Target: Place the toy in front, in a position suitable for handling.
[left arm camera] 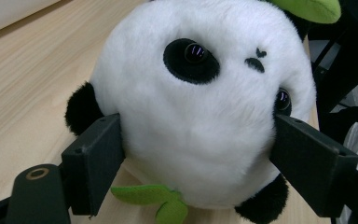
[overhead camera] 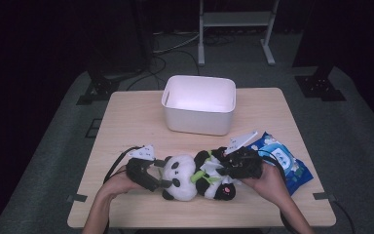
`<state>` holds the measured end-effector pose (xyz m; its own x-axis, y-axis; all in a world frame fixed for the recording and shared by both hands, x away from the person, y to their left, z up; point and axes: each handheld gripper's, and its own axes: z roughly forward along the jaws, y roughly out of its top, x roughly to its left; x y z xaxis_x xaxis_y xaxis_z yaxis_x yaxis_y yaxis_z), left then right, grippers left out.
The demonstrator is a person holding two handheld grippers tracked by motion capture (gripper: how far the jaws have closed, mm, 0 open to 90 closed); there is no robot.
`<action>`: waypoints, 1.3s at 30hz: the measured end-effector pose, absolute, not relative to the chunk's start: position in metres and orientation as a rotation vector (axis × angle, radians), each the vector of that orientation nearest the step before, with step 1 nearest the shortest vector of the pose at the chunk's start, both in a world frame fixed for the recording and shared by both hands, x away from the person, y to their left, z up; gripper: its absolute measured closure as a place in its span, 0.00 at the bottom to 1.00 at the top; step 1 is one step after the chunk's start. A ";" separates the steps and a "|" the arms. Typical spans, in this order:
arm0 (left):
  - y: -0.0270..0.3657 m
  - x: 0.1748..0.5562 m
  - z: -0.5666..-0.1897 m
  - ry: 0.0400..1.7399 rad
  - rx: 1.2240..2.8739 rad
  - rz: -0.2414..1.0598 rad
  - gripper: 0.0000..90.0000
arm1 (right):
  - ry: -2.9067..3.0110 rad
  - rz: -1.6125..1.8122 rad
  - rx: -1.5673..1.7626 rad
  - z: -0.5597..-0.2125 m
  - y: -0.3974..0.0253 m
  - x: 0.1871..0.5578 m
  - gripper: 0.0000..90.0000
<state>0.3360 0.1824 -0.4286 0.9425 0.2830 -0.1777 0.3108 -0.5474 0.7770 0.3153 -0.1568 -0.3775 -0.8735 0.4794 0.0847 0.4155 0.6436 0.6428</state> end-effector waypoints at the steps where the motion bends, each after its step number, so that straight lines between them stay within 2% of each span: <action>1: 0.182 0.336 -0.429 0.418 2.180 -0.039 0.19 | 2.755 1.056 0.755 -0.377 -0.158 0.314 0.88; 6: 0.183 0.337 -0.429 0.428 2.175 -0.042 0.20 | 2.705 1.077 0.764 -0.373 -0.169 0.309 0.91; 13: 0.183 0.337 -0.429 0.427 2.179 -0.040 0.20 | 2.707 1.106 0.821 -0.385 -0.175 0.314 0.91; 28: 0.183 0.339 -0.430 0.459 2.170 -0.051 0.19 | 2.826 1.145 0.618 -0.361 -0.172 0.289 0.91; 35: 0.182 0.337 -0.429 0.440 2.178 -0.041 0.19 | 2.885 1.141 0.610 -0.373 -0.167 0.292 0.91; 39: 0.182 0.338 -0.430 0.439 2.175 -0.040 0.19 | 2.814 1.148 0.631 -0.365 -0.172 0.295 0.91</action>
<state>0.3376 0.1820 -0.4298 0.9367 0.2965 -0.1864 0.3256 -0.5411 0.7754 0.2947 -0.1718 -0.3655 -0.9168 0.3822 0.1161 0.3544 0.6442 0.6778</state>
